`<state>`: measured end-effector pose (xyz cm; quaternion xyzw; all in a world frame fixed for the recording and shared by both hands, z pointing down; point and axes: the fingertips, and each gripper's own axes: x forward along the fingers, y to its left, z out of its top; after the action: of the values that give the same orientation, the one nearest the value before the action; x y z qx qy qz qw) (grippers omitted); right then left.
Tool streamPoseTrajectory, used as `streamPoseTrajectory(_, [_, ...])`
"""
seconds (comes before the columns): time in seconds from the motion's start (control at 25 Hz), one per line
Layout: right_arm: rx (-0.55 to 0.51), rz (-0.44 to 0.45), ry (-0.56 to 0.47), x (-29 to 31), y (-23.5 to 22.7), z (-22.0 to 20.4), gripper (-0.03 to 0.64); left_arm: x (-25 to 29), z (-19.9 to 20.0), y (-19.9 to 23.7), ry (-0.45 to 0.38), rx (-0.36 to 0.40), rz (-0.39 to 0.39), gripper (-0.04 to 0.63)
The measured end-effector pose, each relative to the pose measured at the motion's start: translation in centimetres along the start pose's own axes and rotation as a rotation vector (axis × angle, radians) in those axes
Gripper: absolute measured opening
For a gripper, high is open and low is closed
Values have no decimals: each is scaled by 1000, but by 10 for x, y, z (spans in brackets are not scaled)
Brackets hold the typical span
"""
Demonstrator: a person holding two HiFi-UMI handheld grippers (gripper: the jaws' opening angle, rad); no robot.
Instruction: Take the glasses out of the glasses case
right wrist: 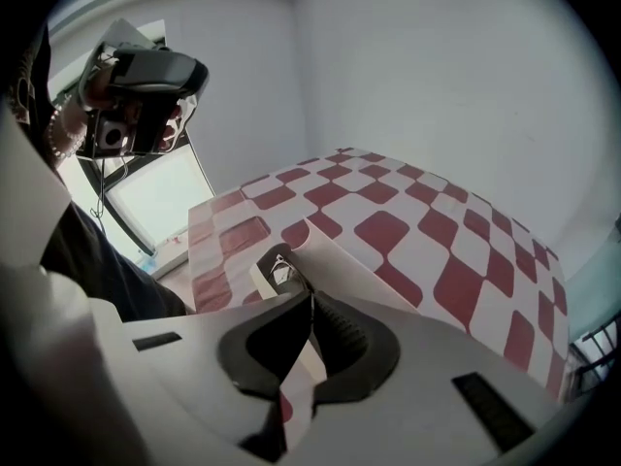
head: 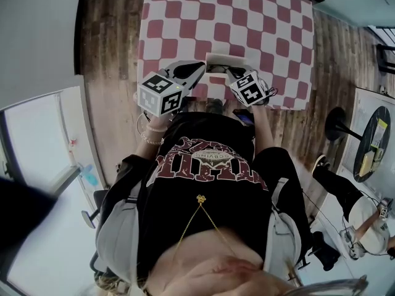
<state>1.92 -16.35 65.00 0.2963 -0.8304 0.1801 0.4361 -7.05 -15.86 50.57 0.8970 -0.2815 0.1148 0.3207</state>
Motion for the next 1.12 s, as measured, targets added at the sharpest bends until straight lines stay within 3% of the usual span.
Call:
streamPoseTrajectory(0.24, [-188,-28,84,3,4,-5,25,-4,0,1,1,-2,8,8])
streamPoseTrajectory(0.48, [-277,5,117,7,10,-5,26,-7,1,-1,8,2,12,8])
streamPoseTrajectory(0.76, [-454,13,213,15,11,-13,28,-14,-1,5,-4,-9,33,8])
streamPoseTrajectory(1.12, [-579,54,297,25,15,-17,57,-21,-3,12,-13,-26,56,8])
